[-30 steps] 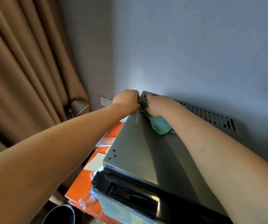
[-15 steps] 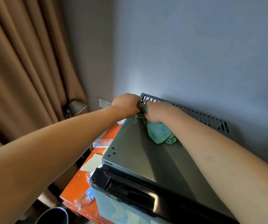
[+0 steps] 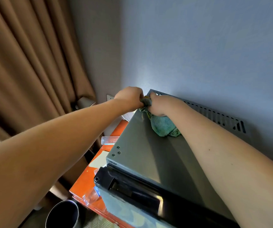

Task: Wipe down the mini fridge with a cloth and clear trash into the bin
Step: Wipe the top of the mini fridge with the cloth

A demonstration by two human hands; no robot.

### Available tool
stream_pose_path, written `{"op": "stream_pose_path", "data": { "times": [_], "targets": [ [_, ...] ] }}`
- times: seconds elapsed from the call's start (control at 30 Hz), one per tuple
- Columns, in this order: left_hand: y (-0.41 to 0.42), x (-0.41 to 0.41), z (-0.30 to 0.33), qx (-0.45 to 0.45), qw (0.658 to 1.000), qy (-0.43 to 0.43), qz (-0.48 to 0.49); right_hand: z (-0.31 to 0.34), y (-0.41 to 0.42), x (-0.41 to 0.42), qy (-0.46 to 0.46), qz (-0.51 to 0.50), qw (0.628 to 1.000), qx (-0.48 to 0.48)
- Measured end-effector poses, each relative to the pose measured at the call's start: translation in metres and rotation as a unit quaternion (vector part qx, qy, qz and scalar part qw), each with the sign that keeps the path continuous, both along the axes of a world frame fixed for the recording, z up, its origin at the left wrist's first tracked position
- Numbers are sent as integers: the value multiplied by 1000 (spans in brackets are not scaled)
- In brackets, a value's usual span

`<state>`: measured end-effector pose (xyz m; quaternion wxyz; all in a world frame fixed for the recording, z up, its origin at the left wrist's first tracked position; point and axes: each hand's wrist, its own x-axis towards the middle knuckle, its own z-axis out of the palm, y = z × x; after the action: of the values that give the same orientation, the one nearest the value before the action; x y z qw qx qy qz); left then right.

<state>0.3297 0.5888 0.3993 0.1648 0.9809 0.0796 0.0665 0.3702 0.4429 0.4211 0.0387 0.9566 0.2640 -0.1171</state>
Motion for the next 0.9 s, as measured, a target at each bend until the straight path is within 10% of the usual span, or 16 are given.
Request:
{"op": "stream_pose_path", "data": {
  "times": [0.5, 0.9],
  "targets": [
    [-7, -109, -9, -26, 998, -18, -47, 3, -21, -121, 15, 0, 1000, -4],
    [4, -60, -12, -20, 999, -33, -22, -20, -15, -63, -119, 14, 989, 84]
  ]
}}
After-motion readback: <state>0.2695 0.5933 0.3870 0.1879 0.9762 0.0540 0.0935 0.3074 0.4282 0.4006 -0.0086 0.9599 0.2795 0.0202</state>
